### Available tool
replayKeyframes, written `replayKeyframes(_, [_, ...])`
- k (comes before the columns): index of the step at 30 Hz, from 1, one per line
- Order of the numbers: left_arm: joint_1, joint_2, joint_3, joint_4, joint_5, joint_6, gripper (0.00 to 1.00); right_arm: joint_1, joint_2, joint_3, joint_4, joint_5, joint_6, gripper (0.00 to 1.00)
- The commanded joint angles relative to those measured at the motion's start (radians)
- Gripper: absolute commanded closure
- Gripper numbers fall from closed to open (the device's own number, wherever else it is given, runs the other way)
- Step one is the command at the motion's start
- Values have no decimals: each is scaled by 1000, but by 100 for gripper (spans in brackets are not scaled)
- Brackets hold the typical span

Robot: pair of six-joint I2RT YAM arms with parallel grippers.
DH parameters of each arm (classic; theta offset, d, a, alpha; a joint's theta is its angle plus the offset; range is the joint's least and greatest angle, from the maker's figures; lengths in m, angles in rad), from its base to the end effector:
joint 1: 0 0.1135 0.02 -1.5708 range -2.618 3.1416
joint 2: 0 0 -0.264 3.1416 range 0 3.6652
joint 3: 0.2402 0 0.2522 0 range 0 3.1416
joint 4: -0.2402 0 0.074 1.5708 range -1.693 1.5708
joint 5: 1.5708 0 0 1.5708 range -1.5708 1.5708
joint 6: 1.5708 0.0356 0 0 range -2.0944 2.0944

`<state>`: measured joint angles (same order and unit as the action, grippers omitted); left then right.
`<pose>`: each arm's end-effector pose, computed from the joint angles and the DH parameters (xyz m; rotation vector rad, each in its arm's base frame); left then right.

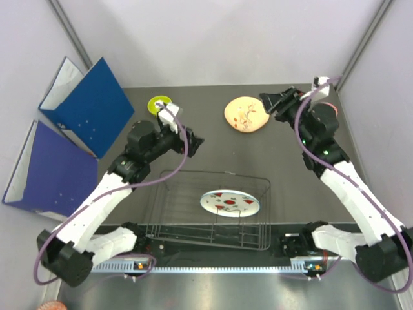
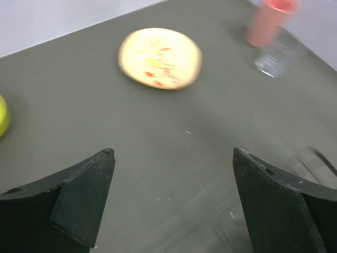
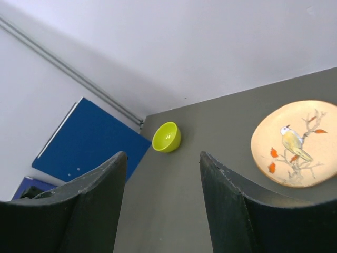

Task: Unload the mixed dishes from the dish rack
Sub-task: Pick up the plate from the dish rack.

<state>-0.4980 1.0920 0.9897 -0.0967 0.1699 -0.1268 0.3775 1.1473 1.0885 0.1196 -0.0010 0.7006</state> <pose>0.2213 -0.1271 0.3609 0.4560 1.7479 -0.5993 0.2500 0.0992 0.4063 0.2521 1.5523 0.8586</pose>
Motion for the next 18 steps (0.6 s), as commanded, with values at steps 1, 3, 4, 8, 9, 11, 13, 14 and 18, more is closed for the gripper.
replayKeyframes(1, [-2, -188, -117, 89, 374, 208, 9, 11, -162, -108, 3, 7, -50, 42])
replayKeyframes(3, [-13, -250, -140, 36, 555, 271, 11, 11, -224, -151, -18, 10, -61, 43])
replayKeyframes(4, [-42, -262, -143, 5, 574, 311, 11, 12, -241, -166, -21, 10, -62, 43])
replayKeyframes(8, [-106, -306, -155, -100, 634, 332, 12, 12, -294, -242, -35, 4, -69, 43])
replayKeyframes(9, [-120, -313, -164, -103, 635, 326, 12, 12, -308, -252, -40, -20, -70, 43])
replayKeyframes(11, [-161, -320, -181, -149, 599, 342, 13, 14, -323, -283, -43, -25, -67, 43])
replayKeyframes(13, [-203, -314, -207, -166, 545, 371, 13, 17, -346, -300, -43, -24, -61, 43])
replayKeyframes(14, [-218, -296, -212, -185, 527, 380, 14, 18, -357, -315, -44, -22, -58, 43])
replayKeyframes(18, [-301, -244, -226, -202, 427, 420, 15, 20, -376, -338, -52, -16, -56, 43])
